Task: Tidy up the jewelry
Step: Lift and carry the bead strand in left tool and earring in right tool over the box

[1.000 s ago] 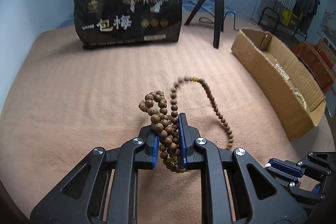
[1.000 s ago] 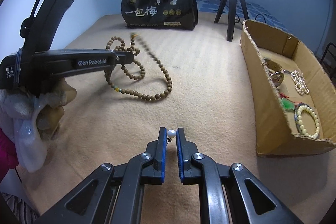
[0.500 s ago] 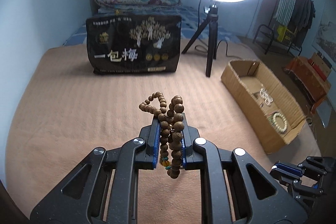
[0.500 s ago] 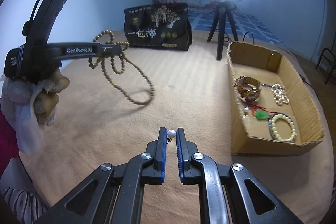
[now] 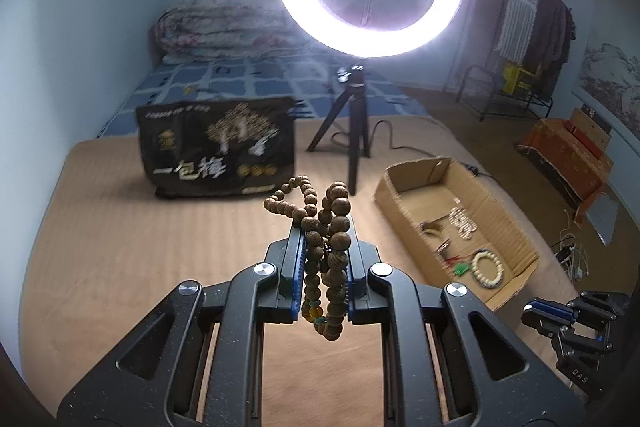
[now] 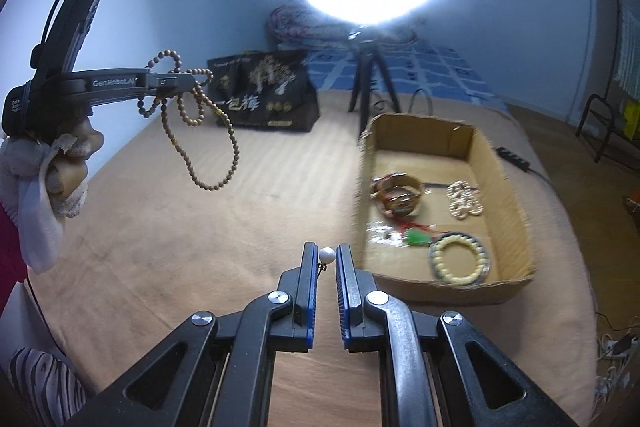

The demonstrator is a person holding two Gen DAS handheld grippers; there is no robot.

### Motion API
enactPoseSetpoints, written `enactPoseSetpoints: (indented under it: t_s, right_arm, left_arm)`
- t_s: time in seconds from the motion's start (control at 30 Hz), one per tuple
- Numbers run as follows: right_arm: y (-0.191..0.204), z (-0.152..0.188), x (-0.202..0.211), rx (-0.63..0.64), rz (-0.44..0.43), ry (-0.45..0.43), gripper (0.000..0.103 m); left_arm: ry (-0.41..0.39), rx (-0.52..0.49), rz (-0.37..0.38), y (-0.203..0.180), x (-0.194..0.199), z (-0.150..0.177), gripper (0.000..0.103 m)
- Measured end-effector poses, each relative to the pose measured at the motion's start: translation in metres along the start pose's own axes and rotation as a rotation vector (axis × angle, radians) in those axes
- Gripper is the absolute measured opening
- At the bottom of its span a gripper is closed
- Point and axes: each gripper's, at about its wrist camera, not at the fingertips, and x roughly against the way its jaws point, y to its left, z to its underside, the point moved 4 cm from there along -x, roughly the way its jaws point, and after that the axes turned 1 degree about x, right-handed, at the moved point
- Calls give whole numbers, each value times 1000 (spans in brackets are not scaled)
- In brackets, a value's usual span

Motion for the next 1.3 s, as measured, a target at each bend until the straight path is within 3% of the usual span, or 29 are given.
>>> enactPoseSetpoints:
  t_s: [0.27, 0.67, 1.3]
  right_arm:
    - [-42, -8, 12, -35, 49, -22, 7]
    - [-93, -14, -1, -77, 69, -16, 7]
    - [-127, -27, -51, -126, 44, 36, 7]
  left_arm:
    - [-28, -58, 55, -53, -14, -29, 14]
    - [-40, -124, 103, -121, -60, -62, 14]
    - [8, -170, 84, -162, -158, -69, 14]
